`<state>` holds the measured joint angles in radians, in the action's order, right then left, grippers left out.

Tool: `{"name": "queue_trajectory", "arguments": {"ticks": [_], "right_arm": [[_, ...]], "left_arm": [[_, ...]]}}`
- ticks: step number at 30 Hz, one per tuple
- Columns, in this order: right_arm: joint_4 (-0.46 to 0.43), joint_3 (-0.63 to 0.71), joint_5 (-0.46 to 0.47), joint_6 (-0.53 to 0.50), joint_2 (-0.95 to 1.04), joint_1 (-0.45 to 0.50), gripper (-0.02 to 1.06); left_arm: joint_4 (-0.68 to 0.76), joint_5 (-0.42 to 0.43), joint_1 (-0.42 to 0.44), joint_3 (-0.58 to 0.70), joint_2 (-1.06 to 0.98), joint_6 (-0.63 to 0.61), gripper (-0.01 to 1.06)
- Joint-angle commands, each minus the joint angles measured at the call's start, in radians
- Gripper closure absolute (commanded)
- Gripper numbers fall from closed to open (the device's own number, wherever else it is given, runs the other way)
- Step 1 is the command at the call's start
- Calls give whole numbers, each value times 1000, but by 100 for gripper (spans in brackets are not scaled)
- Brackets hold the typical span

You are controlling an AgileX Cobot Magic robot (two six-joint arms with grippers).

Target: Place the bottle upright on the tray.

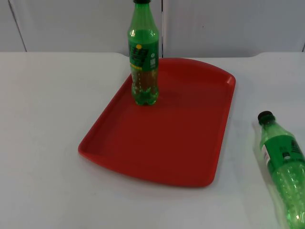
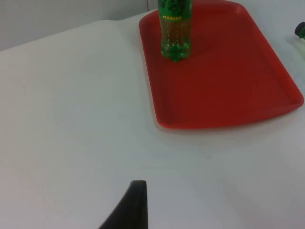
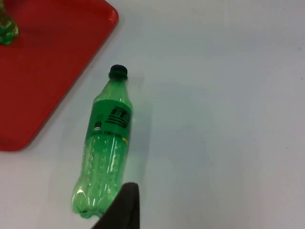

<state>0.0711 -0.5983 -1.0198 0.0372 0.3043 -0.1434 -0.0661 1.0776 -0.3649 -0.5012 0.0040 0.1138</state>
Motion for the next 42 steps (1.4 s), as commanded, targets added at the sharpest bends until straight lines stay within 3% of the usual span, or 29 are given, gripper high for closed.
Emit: {"name": "queue_trajectory", "arguments": {"ticks": [1, 15, 20, 30, 42], "right_arm": [[-3, -36, 30, -2, 80, 4, -1], [-32, -249, 6, -2, 536, 4, -1], [-90, -365, -5, -2, 770, 4, -1], [-167, -433, 6, -2, 1030, -3, -1], [-150, -434, 128, 192, 1328, -93, 0]], "left_arm": [[3, -1, 5, 5, -4, -6, 0], [3, -1, 5, 5, -4, -6, 0], [3, -1, 5, 5, -4, -6, 0], [3, -1, 5, 5, -4, -6, 0], [3, -1, 5, 5, -4, -6, 0]]}}
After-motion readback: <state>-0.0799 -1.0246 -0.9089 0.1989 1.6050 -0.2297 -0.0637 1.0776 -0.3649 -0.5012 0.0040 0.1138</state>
